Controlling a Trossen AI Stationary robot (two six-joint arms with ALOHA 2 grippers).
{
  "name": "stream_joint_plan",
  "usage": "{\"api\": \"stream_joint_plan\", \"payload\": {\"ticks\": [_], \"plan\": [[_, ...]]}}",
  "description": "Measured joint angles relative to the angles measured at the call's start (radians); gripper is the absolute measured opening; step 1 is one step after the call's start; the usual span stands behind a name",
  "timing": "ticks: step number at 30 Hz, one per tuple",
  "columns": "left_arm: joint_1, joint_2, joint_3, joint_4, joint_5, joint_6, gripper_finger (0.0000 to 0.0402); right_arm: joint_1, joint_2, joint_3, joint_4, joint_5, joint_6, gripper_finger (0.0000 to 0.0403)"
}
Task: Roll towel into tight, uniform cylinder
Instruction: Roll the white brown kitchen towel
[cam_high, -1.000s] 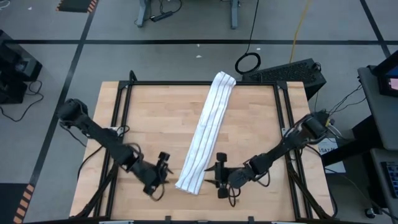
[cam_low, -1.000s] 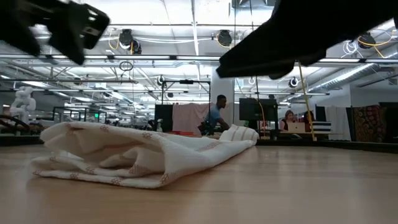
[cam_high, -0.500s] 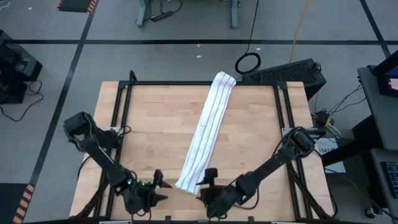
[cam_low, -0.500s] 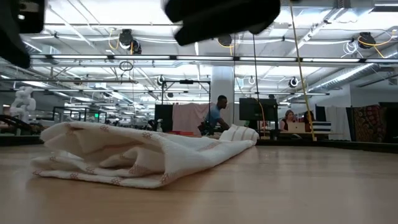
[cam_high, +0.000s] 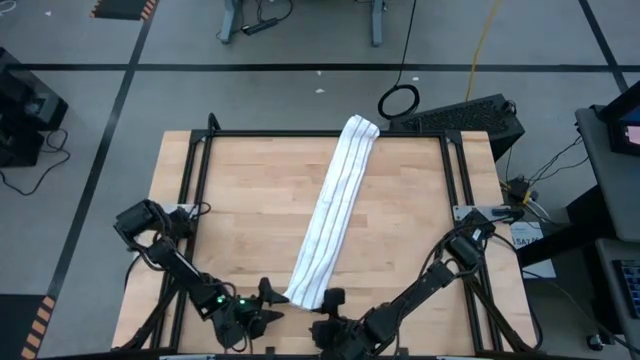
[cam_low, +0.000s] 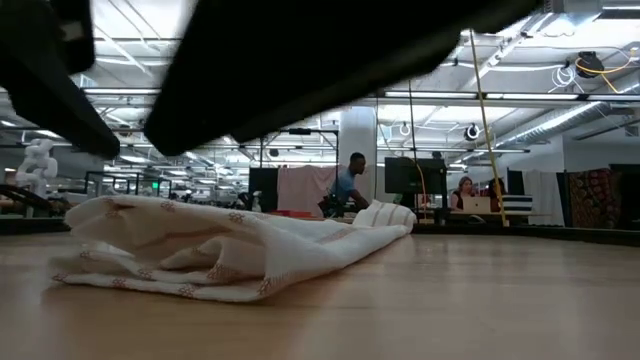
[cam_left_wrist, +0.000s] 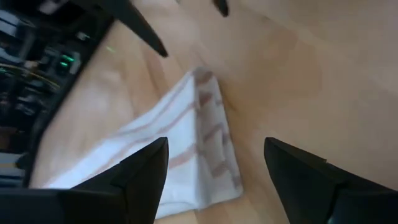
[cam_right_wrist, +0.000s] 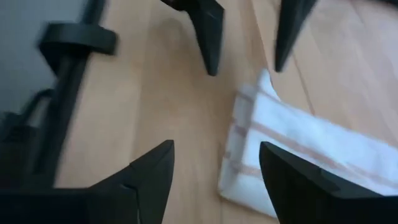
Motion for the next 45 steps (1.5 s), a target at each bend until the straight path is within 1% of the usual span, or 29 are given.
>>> {"api": "stream_joint_plan", "payload": {"ticks": [2,4,6,10,15,18,21,33,36,41,45], "plan": [[0.023,0.001,0.000,-0.007,0.059,-0.001,0.0270,-0.008,0.000,0.000,-0.030,-0.004,0.046,0.0219],[0.046,0.001,0.000,-0.014,0.128,-0.002,0.0270,-0.013,-0.006,0.000,-0.058,-0.004,0.058,0.0215],[0.060,0.001,0.000,-0.027,0.161,0.006,0.0270,-0.013,-0.016,0.000,-0.080,-0.014,0.057,0.0213],[0.066,0.001,0.000,-0.027,0.172,0.078,0.0270,-0.009,-0.046,0.000,-0.134,-0.056,0.064,0.0213],[0.071,0.000,0.000,-0.032,0.189,0.075,0.0270,-0.008,-0.072,0.000,-0.172,-0.083,0.064,0.0213],[0.071,-0.001,0.000,-0.035,0.191,0.075,0.0270,0.004,-0.076,0.000,-0.171,-0.084,0.020,0.0213],[0.071,-0.002,0.000,-0.054,0.193,0.073,0.0270,0.018,-0.070,0.000,-0.188,-0.107,0.000,0.0213],[0.083,-0.019,0.000,-0.086,0.201,0.079,0.0269,0.043,-0.068,0.000,-0.297,-0.100,0.065,0.0213],[0.109,-0.036,0.003,-0.129,0.218,0.100,0.0269,0.040,-0.068,0.000,-0.297,-0.099,0.059,0.0213],[0.147,-0.055,0.048,-0.258,0.277,0.111,0.0269,0.034,-0.068,0.000,-0.297,-0.101,0.060,0.0213],[0.154,-0.060,0.056,-0.294,0.314,0.155,0.0255,0.034,-0.068,0.000,-0.297,-0.100,0.066,0.0213]]}}
